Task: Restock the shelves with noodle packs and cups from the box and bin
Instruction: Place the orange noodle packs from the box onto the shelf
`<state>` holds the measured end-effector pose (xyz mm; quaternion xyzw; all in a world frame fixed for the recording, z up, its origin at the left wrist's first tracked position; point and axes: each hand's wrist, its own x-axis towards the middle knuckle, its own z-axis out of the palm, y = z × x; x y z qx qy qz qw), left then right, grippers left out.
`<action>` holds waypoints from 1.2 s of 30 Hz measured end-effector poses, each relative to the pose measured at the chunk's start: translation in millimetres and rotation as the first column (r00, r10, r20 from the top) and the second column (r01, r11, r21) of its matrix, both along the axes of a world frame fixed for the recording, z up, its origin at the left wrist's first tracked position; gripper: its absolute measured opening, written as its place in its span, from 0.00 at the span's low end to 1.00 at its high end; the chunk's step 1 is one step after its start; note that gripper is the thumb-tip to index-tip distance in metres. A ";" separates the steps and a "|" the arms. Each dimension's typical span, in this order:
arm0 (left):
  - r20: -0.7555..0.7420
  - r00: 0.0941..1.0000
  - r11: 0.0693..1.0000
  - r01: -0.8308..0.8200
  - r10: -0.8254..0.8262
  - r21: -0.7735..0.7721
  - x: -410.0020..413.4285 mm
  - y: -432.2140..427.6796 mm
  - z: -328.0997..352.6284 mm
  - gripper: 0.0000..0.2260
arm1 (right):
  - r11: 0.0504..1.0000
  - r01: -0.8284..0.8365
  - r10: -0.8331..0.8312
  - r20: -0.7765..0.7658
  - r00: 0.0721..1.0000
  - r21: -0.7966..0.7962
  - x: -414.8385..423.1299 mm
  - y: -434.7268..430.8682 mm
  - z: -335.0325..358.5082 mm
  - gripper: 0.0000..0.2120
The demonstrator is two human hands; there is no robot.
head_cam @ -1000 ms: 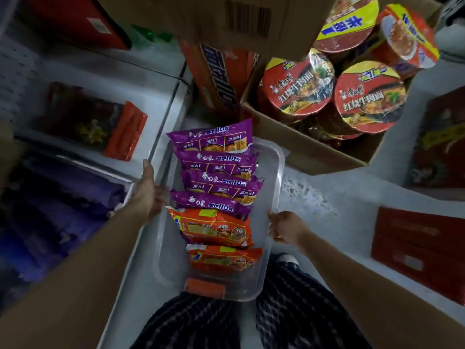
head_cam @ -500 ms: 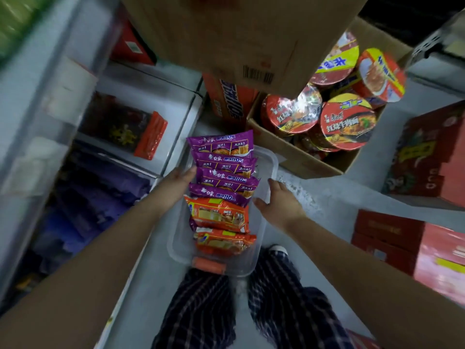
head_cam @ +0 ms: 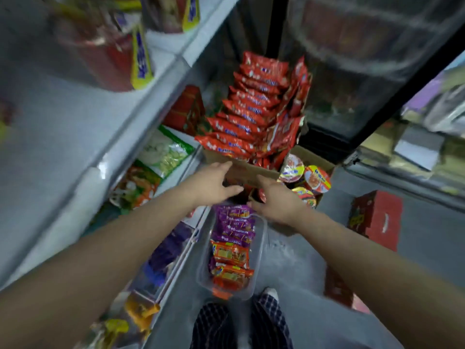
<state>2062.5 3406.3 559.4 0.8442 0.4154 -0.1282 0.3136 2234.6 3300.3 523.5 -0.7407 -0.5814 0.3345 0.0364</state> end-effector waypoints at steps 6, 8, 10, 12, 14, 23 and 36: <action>0.060 0.986 0.964 0.135 -0.153 0.227 -6.6 24.8 128.7 0.35 | 0.991 0.013 -0.028 0.107 0.994 0.136 -0.8 12.1 120.6 0.40; 0.047 0.988 0.955 0.130 -0.147 0.268 -15.0 24.7 159.7 0.37 | 0.984 0.019 -0.044 0.137 0.990 0.179 -3.7 12.8 151.3 0.42; 0.056 0.988 0.951 0.122 -0.143 0.285 -25.0 22.9 181.7 0.37 | 0.981 0.016 -0.049 0.166 0.985 0.193 -8.6 12.1 179.0 0.43; 0.073 0.985 0.949 0.126 -0.153 0.289 -34.4 20.7 196.3 0.36 | 0.980 0.006 -0.045 0.190 0.981 0.199 -15.0 10.0 201.7 0.43; 0.084 0.984 0.947 0.125 -0.156 0.296 -42.2 19.3 207.9 0.35 | 0.976 0.007 -0.052 0.198 0.979 0.218 -22.8 7.0 220.2 0.43; 0.256 0.953 0.935 0.064 -0.160 0.348 -45.2 17.6 242.1 0.38 | 0.972 0.038 -0.089 0.217 0.972 0.231 -31.5 -5.4 260.8 0.35; 0.215 0.970 0.977 0.073 -0.116 0.198 -22.9 51.9 191.7 0.31 | 0.991 0.067 -0.083 0.139 0.987 0.117 -3.2 22.4 213.9 0.33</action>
